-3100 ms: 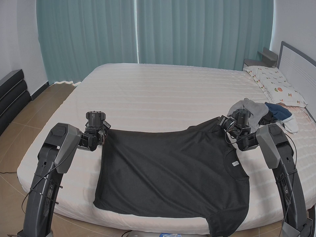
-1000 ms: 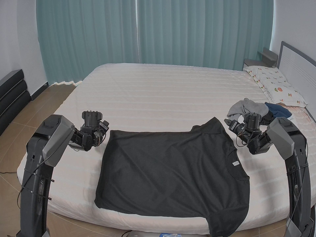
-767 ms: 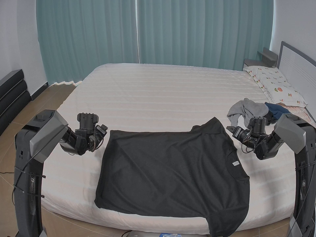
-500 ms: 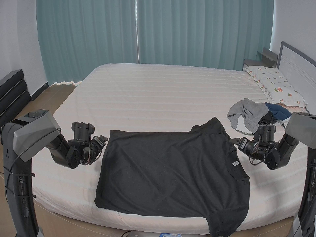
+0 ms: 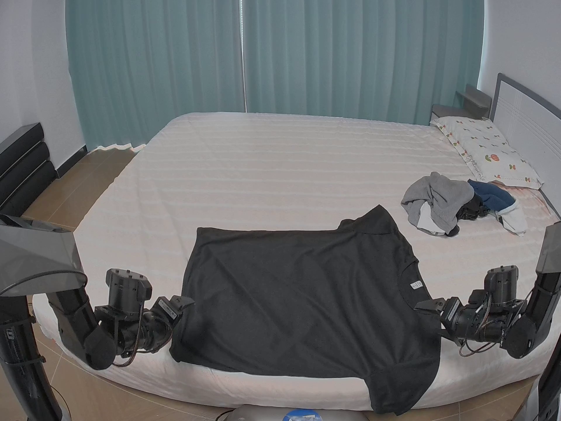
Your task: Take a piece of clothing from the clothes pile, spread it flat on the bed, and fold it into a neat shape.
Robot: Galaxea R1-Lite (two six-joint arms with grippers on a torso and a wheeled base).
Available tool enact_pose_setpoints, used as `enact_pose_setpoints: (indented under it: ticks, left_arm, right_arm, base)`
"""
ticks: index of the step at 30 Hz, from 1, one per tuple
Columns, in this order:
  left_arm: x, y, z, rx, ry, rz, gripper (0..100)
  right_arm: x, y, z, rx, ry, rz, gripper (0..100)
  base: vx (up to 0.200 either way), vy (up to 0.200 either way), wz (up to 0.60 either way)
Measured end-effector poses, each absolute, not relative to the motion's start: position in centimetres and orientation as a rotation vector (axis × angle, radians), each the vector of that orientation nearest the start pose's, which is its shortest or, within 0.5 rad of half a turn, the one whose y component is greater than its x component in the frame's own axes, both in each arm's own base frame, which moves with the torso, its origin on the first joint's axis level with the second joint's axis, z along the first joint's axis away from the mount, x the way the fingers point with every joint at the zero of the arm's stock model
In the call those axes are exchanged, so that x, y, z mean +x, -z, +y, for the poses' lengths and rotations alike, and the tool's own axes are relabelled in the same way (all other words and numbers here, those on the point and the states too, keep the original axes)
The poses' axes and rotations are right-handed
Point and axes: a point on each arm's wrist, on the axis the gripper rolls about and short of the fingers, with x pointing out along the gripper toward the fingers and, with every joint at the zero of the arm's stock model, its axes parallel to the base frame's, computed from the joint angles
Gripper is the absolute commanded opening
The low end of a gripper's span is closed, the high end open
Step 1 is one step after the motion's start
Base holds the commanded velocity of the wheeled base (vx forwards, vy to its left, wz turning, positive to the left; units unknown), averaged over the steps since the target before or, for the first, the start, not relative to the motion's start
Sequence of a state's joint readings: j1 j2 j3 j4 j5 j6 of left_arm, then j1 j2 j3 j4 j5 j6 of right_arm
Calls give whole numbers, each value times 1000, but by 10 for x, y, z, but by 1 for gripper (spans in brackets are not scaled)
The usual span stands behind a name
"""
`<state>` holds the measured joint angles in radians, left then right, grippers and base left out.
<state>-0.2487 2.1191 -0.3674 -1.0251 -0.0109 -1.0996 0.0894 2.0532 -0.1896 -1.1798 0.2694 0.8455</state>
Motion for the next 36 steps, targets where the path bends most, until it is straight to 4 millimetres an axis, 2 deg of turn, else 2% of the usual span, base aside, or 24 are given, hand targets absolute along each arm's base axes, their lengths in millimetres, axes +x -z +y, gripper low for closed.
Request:
enact_pose_setpoints:
  ticks: [5,9,16,22,26,36]
  left_arm:
    - [242,-2,-69,-955,-164,828,100]
    - [232,-1,-70,-950,-154,837,100]
    - [227,-3,-71,-966,-90,765,100]
    - [216,2,-70,-967,-68,751,100]
    - [212,8,-69,-952,-77,769,100]
    - [215,22,-68,-853,-113,754,100]
  right_arm:
    - [218,-14,28,904,-100,775,100]
    - [215,-7,28,919,-100,782,100]
    - [213,6,24,929,-58,838,100]
    - [210,12,23,931,-26,885,100]
    - [209,12,25,925,-27,891,100]
    - [210,15,23,923,-15,888,100]
  base:
    - [0,0,0]
    - [0,0,0]
    - [0,0,0]
    - [-200,0,0]
    - [0,0,0]
    - [0,0,0]
